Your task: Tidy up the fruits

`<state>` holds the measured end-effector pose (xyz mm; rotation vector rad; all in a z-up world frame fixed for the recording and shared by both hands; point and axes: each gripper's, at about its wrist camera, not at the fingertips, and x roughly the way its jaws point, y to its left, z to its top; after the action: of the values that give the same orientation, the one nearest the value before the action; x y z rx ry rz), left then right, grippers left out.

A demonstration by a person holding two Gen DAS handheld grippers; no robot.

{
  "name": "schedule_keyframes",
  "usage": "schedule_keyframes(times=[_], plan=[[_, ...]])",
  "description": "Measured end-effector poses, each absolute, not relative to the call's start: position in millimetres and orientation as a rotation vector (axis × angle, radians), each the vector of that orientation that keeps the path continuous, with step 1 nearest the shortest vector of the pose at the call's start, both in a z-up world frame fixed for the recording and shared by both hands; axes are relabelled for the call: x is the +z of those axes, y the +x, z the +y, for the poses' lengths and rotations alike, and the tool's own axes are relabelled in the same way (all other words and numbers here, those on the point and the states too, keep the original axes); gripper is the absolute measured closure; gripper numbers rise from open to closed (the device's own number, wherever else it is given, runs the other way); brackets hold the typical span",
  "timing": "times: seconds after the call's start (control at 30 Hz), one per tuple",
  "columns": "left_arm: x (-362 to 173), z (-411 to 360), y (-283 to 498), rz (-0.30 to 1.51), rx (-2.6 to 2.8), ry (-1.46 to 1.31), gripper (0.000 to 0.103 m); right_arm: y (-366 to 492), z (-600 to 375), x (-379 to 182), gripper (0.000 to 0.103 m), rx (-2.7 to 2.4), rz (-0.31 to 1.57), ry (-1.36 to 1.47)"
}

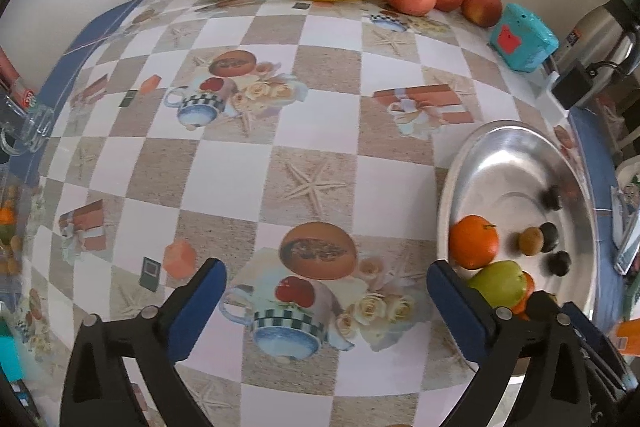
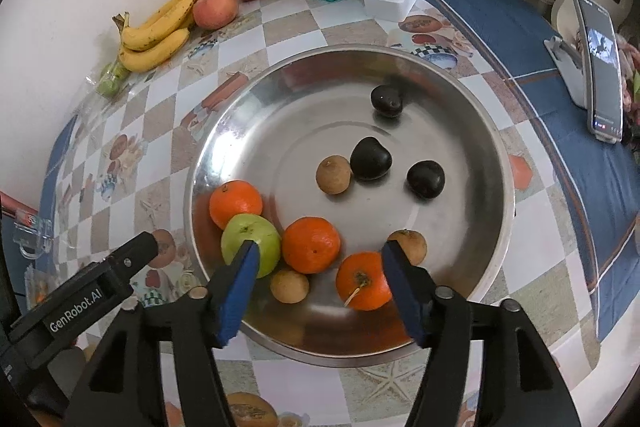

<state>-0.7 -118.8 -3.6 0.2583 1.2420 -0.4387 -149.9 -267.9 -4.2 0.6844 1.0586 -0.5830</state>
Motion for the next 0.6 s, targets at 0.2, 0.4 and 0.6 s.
schedule_keyframes(times=[0.2, 0.4, 0.6], plan=[[-5, -114, 4, 1.237, -0.401, 0.272, 0.000, -149, -268, -2, 0.020, -0.596, 1.046, 0.648], [-5, -113, 8, 1.206, -0.376, 0.314, 0.000, -146, -264, -1, 0.015, -0.590, 1.042, 0.618], [0, -113, 11, 1.156, -0.328, 0.365, 0.000, -145, -263, 0, 0.007, -0.589, 1.032, 0.601]])
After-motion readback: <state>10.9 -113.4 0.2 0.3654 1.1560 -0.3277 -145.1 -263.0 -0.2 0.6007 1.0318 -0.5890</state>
